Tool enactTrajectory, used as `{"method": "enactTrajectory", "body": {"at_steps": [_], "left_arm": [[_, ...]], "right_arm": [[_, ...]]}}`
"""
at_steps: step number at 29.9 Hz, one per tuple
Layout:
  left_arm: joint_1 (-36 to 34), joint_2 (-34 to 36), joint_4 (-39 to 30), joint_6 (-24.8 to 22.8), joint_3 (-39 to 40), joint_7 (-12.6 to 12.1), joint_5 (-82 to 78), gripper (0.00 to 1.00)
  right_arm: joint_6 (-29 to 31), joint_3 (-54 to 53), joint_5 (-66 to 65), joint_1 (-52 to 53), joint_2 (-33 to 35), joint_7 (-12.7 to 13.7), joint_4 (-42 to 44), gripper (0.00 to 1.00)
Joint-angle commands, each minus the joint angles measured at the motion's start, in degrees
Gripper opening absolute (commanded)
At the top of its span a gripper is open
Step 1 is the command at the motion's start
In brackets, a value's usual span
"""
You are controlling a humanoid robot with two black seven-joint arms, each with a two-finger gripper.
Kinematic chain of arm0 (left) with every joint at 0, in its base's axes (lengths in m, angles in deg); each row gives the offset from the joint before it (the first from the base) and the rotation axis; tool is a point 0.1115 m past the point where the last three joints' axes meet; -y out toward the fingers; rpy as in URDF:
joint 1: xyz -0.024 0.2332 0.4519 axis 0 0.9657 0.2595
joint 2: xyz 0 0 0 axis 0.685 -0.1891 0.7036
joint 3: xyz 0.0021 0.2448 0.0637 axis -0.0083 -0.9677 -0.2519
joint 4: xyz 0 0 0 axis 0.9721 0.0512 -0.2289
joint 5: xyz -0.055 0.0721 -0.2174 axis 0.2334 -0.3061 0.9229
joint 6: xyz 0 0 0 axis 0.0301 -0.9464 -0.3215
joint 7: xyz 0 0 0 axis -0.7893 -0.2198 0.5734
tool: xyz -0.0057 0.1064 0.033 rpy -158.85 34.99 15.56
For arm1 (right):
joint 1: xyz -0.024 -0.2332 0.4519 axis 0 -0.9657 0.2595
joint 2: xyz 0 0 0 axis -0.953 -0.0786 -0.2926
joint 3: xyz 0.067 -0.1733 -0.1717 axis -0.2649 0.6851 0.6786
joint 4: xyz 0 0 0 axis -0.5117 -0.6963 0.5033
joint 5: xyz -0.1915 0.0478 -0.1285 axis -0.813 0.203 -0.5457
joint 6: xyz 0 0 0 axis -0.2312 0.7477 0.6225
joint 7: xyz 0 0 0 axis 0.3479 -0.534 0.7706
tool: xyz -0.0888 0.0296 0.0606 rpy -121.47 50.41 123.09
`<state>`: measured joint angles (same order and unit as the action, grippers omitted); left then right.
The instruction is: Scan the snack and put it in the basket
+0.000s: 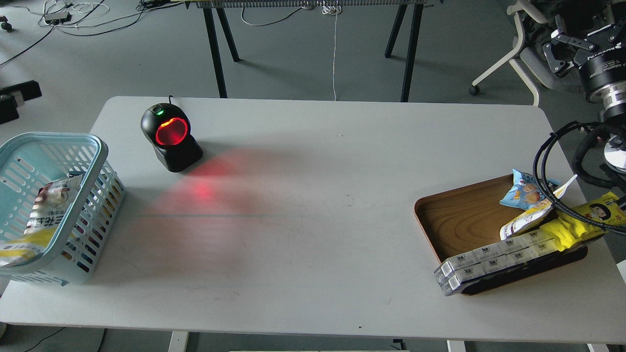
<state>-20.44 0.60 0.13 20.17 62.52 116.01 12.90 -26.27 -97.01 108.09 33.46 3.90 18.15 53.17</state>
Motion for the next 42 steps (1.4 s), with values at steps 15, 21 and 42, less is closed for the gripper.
{"method": "enactTrajectory", "body": {"at_steps": [15,21,42], "left_arm": [[0.0,-33.8,33.7,-23.8,21.7,-6.6,62.5,1.00],[0.0,-49.6,54.1,-23.8,28.9,-7.9,73.9,1.00],[1.6,-73.6,70.1,-23.8,42.1,-21.1,90.2,1.00]], "right_arm": [[0.0,-3.6,-0.1,6.5,3.8,6.3,6.1,0.98],[0.0,-8.3,-0.1,6.5,1.0,7.0,6.2,0.97],[0.0,-12.6,0.0,7.4,-12.6,10.9,12.9,0.99]]}}
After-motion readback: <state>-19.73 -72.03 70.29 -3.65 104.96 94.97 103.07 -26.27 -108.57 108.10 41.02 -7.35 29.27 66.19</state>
